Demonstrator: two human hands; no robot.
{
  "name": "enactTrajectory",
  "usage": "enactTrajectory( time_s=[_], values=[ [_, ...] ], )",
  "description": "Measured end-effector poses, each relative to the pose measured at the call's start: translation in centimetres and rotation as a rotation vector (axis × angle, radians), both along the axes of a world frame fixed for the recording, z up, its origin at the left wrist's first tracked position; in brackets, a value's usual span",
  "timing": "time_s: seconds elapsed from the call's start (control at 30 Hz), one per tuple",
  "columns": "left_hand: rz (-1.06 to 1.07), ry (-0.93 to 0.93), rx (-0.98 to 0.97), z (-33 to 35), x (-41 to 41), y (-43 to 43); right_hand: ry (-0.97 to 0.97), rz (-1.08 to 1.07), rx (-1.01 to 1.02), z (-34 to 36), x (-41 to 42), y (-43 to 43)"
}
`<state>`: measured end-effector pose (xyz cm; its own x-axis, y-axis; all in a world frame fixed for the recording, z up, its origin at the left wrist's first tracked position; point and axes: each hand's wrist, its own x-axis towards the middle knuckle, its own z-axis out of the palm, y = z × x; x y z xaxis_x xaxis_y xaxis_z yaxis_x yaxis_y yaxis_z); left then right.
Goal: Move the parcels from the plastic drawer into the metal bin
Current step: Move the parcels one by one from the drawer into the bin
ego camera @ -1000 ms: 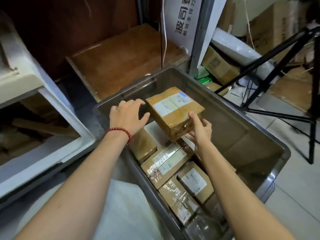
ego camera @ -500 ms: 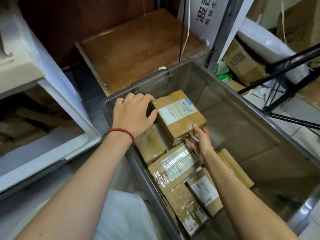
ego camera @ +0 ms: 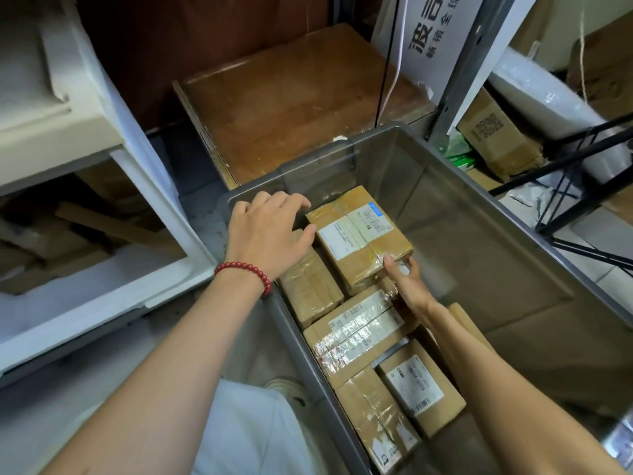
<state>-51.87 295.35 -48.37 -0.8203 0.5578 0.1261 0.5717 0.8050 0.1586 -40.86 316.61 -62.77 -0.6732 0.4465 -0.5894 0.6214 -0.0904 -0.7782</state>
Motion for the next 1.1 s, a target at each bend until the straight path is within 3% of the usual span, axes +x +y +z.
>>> enactTrajectory(
  time_s=[0.2,0.33,0.43,0.57,0.7,0.9,1.1],
  values=[
    [0.021,0.005,0.030,-0.4,-0.1,-1.5,-0.196,0.167,0.170,-1.6,-0.6,0.7],
    [0.026,-0.008,0.001,-1.5,-0.3,-2.9,-0.238,0.098,0.162,-2.0,-0.7,0.9],
    [0.056,-0.021,0.013,-1.8,-0.5,-3.6,-0.299,0.160,0.217,-1.3,-1.8,0.8],
    [0.053,0.014,0.063,-2.1,-0.6,-5.2,-0.177,0.178,0.622,-0.7,-4.5,-1.3],
    [0.027,0.095,0.109,-2.5,-0.5,-7.0,-0.032,0.597,1.014,-1.5,-4.4,-5.4],
    [0.025,0.137,0.179,-2.1,-0.6,-7.8,-0.322,0.779,0.935,-1.9,-6.5,-6.2],
    [0.107,0.110,0.179,-2.0,1.1,-10.6,-0.448,0.891,0.817,-0.1,-8.1,-5.9]
  ],
)
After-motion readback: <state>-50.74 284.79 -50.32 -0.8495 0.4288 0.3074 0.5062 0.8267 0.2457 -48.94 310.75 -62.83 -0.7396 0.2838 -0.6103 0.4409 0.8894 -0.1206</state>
